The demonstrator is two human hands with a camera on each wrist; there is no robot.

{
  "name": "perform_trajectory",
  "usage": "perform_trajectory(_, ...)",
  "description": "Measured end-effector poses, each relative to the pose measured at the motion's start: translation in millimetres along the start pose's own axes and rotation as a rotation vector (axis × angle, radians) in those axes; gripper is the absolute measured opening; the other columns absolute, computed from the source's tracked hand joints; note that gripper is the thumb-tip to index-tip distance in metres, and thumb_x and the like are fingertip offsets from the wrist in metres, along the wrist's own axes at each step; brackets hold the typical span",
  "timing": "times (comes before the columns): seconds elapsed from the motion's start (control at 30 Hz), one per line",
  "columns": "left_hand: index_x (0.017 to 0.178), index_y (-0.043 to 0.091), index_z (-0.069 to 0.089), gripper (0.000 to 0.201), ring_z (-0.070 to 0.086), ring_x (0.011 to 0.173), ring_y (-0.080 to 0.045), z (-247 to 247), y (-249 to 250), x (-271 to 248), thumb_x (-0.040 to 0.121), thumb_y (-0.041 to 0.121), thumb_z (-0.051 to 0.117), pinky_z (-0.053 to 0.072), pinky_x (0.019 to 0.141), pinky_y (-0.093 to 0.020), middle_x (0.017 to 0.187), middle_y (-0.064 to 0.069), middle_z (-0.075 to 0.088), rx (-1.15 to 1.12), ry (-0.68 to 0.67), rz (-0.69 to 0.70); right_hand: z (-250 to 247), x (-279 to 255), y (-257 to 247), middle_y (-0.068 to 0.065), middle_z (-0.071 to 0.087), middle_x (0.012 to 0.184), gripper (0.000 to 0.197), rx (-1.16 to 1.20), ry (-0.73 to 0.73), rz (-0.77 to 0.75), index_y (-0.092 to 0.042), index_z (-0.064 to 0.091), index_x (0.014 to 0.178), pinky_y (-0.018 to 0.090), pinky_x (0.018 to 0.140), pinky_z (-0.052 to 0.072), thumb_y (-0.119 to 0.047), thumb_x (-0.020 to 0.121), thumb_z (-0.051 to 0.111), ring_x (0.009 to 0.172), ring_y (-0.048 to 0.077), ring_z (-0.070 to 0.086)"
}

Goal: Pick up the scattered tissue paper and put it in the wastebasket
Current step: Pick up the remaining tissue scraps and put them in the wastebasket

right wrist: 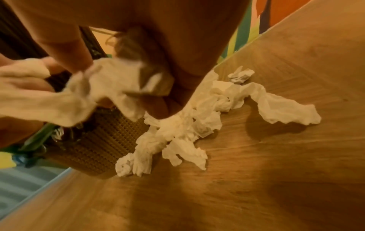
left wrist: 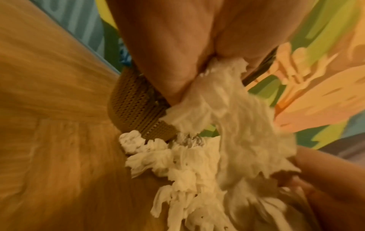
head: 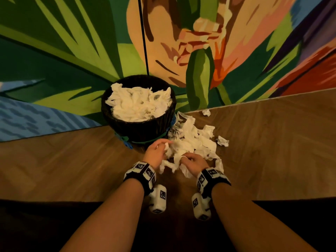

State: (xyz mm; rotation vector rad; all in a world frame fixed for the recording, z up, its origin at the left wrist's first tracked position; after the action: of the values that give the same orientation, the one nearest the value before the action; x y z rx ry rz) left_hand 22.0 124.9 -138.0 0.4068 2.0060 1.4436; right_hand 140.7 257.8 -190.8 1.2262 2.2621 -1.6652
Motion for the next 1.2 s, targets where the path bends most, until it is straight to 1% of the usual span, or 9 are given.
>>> perform_trajectory(0.2, 0.070, 0.009, 0.046, 0.032, 0.066, 0.055, -0.028, 18.4, 67.7, -12.1, 0.098, 0.005, 0.032, 0.051, 0.051, -0.029, 0.076, -0.025, 0.070, 0.023, -0.138, 0.176, -50.9, 6.0, -32.5, -0.006, 0.059, 0.095, 0.063, 0.066, 0.132, -0.013, -0.023, 0.047, 0.135, 0.015, 0.046, 0.047, 0.001, 0.079, 0.064, 0.074, 0.009, 0.061)
perform_trajectory(0.3, 0.073, 0.011, 0.050, 0.030, 0.045, 0.039, -0.010, 15.0, 111.6, -12.0, 0.097, 0.009, 0.033, 0.035, 0.043, -0.022, 0.058, -0.014, 0.058, 0.084, -0.104, 0.337, -72.4, 5.9, -61.7, 0.004, 0.065, 0.103, 0.046, 0.098, 0.216, -0.162, -0.021, 0.054, 0.115, 0.022, 0.066, 0.052, 0.002, 0.078, 0.069, 0.091, 0.020, 0.064)
perform_trajectory(0.43, 0.074, 0.025, 0.051, 0.031, 0.039, 0.053, -0.010, -18.5, 162.5, -8.9, 0.098, 0.022, 0.032, 0.035, 0.053, -0.028, 0.064, 0.006, 0.045, 0.067, 0.055, 0.436, -86.3, 1.6, -103.5, 0.006, 0.067, 0.109, 0.038, 0.148, 0.285, -0.304, -0.019, 0.058, 0.118, 0.043, 0.095, 0.051, -0.002, 0.085, 0.065, 0.102, 0.024, 0.062)
perform_trajectory(0.57, 0.091, 0.022, 0.059, 0.034, 0.051, 0.072, -0.008, -80.1, 190.0, -6.0, 0.096, 0.026, 0.026, 0.043, 0.072, -0.026, 0.086, 0.005, 0.057, 0.037, 0.307, 0.528, -84.0, -6.2, -153.1, 0.010, 0.065, 0.114, 0.024, 0.281, 0.296, -0.480, -0.021, 0.054, 0.115, 0.028, 0.080, 0.057, -0.010, 0.094, 0.059, 0.093, 0.014, 0.064)
perform_trajectory(0.67, 0.111, 0.024, 0.058, 0.030, 0.057, 0.081, -0.022, -118.9, 177.7, 6.5, 0.098, 0.020, 0.031, 0.048, 0.075, -0.033, 0.101, -0.009, 0.059, 0.207, 0.416, 0.510, -77.4, -9.4, -189.8, 0.000, 0.065, 0.111, 0.036, 0.165, 0.354, -0.583, -0.024, 0.047, 0.125, 0.035, 0.089, 0.051, -0.019, 0.093, 0.062, 0.099, 0.017, 0.062)
perform_trajectory(0.73, 0.122, 0.025, 0.047, 0.024, 0.058, 0.078, -0.025, -128.8, 158.4, 16.1, 0.101, 0.016, 0.041, 0.046, 0.066, -0.037, 0.095, -0.006, 0.056, 0.405, 0.408, 0.422, -69.5, -10.4, -209.2, -0.002, 0.068, 0.108, 0.050, 0.087, 0.351, -0.632, -0.027, 0.036, 0.131, 0.030, 0.079, 0.050, -0.022, 0.091, 0.064, 0.093, 0.017, 0.065)
perform_trajectory(0.9, 0.090, 0.023, 0.059, 0.019, 0.060, 0.076, -0.013, -126.0, 119.3, 30.1, 0.083, 0.024, 0.077, 0.044, 0.068, -0.026, 0.081, 0.008, 0.059, 0.504, 0.371, 0.271, -47.9, -3.9, -236.3, -0.001, 0.064, 0.089, 0.028, -0.360, 0.275, -0.741, -0.023, 0.052, 0.116, 0.033, 0.073, 0.052, -0.031, 0.092, 0.063, 0.078, 0.018, 0.061)
perform_trajectory(1.0, 0.067, 0.024, 0.067, 0.020, 0.058, 0.065, -0.002, -123.3, 123.0, 32.2, 0.081, 0.031, 0.079, 0.040, 0.056, -0.016, 0.066, 0.012, 0.061, 0.577, 0.391, 0.291, -32.0, 1.3, -232.0, 0.004, 0.060, 0.120, 0.033, -0.666, 0.210, -0.873, -0.015, 0.064, 0.119, 0.030, 0.089, 0.045, -0.037, 0.095, 0.058, 0.105, 0.022, 0.059)
perform_trajectory(1.2, 0.043, 0.011, 0.042, 0.056, 0.050, 0.056, -0.029, -105.5, 121.8, 37.0, 0.093, 0.032, 0.055, 0.036, 0.056, -0.031, 0.048, -0.007, 0.043, 0.831, 0.257, 0.171, -19.4, -4.3, -213.5, 0.007, 0.043, 0.130, 0.041, -0.812, 0.262, -0.974, -0.015, 0.066, 0.122, 0.038, 0.080, 0.048, -0.036, 0.098, 0.041, 0.086, 0.029, 0.057)
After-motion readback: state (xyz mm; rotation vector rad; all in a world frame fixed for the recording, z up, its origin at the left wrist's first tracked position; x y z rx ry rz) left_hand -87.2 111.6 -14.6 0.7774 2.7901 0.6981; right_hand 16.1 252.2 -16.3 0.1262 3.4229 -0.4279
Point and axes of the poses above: each hand's wrist, its own x-axis towards the middle knuckle, its own z-axis out of the palm, y = z × x, the point moved 6 cm from there along x, towards the middle knuckle
